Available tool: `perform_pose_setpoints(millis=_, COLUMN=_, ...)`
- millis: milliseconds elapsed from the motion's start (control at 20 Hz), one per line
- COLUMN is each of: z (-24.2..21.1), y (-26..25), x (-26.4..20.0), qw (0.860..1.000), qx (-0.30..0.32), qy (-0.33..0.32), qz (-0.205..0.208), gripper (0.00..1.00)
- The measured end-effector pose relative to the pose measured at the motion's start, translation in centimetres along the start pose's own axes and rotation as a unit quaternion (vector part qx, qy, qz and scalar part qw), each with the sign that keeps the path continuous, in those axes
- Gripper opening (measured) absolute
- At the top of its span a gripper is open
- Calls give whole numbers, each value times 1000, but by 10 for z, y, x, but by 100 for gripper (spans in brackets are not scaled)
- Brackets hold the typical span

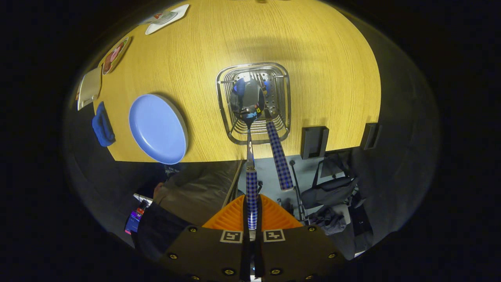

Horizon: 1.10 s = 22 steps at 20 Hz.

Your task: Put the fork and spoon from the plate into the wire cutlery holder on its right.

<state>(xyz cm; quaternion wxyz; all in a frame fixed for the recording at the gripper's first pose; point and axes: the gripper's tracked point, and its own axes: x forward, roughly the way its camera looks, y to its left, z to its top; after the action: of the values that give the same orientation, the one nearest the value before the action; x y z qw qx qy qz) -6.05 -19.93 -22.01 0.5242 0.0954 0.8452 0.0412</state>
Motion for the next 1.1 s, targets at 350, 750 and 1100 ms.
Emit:
perform_pose_setpoints(millis=350, z=10, y=-2, x=3, qw=999, qx=-4, qy=52, qz=-10, gripper=5)
perform_pose_setpoints(millis=750, z=25, y=-7, x=3, qw=995, qx=-14, qy=93, qz=-33, gripper=5)
perform_pose_setpoints(millis=1100, z=32, y=-12, x=-1, qw=990, qx=-37, qy=120, qz=-60, gripper=8)
